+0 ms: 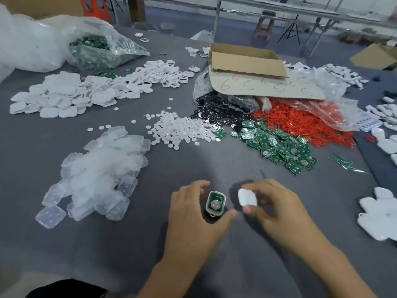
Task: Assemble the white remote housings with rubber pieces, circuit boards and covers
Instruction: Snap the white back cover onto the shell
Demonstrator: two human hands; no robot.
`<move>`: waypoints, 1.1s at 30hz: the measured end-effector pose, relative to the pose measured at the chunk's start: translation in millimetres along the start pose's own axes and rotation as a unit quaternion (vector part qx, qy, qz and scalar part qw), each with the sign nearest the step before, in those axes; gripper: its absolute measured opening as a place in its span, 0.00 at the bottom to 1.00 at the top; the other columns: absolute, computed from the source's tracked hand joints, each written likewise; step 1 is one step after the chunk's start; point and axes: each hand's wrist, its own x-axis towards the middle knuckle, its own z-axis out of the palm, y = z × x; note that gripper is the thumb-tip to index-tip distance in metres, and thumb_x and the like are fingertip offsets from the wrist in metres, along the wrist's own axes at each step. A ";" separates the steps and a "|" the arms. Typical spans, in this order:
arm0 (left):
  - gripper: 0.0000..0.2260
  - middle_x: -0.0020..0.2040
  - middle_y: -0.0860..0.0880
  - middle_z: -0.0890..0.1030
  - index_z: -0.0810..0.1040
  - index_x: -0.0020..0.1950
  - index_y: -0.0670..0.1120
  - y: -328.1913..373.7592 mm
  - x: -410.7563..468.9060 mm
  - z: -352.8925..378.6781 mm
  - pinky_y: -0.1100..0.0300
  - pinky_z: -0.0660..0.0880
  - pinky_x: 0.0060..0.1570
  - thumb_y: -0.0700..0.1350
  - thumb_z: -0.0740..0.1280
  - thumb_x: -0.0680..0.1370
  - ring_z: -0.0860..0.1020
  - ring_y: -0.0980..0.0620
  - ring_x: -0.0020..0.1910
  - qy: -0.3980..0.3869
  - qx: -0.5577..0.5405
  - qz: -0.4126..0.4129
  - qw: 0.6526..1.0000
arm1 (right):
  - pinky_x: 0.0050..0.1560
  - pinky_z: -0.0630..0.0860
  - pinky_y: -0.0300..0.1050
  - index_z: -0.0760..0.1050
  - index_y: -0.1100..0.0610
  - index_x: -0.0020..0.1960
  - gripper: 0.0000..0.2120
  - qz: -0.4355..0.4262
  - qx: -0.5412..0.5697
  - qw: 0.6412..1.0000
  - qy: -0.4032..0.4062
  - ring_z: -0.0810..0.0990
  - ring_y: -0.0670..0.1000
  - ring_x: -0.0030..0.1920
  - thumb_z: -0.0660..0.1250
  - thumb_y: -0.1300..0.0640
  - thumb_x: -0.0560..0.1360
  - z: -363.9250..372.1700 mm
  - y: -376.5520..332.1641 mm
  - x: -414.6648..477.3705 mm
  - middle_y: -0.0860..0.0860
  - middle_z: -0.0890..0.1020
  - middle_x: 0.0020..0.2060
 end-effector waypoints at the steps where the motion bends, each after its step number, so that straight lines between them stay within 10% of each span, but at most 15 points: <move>1: 0.31 0.55 0.61 0.75 0.73 0.66 0.59 -1.2 0.2 6.0 0.58 0.70 0.58 0.65 0.76 0.66 0.71 0.56 0.58 -0.007 0.062 0.023 0.998 | 0.52 0.72 0.29 0.81 0.45 0.58 0.18 0.009 -0.023 0.999 -0.020 0.76 0.35 0.49 0.78 0.56 0.70 1.9 4.5 -1.9 0.35 0.78 0.49; 11: 0.34 0.58 0.68 0.74 0.65 0.72 0.64 -28.5 20.8 2.3 0.59 0.68 0.66 0.50 0.77 0.71 0.71 0.63 0.62 -0.108 0.016 0.031 0.994 | 0.54 0.65 0.23 0.82 0.48 0.62 0.22 0.034 -0.017 0.997 -0.072 0.75 0.33 0.51 0.77 0.62 0.71 2.4 6.5 -4.7 0.35 0.76 0.53; 20: 0.34 0.51 0.70 0.79 0.66 0.72 0.64 -46.2 23.3 -8.1 0.63 0.61 0.62 0.65 0.72 0.68 0.71 0.63 0.59 -0.052 0.103 0.095 0.989 | 0.58 0.59 0.23 0.78 0.51 0.66 0.21 -0.050 -0.043 0.986 -0.151 0.71 0.44 0.59 0.73 0.61 0.74 27.6 -27.8 23.7 0.44 0.76 0.57; 33: 0.34 0.51 0.71 0.80 0.68 0.71 0.63 -49.8 24.2 -10.0 0.67 0.57 0.64 0.67 0.75 0.68 0.71 0.65 0.62 -0.056 0.079 0.106 0.990 | 0.43 0.69 0.34 0.84 0.45 0.52 0.13 -0.112 -0.108 0.961 -0.228 0.71 0.42 0.42 0.78 0.53 0.68 27.6 -34.9 52.2 0.43 0.74 0.43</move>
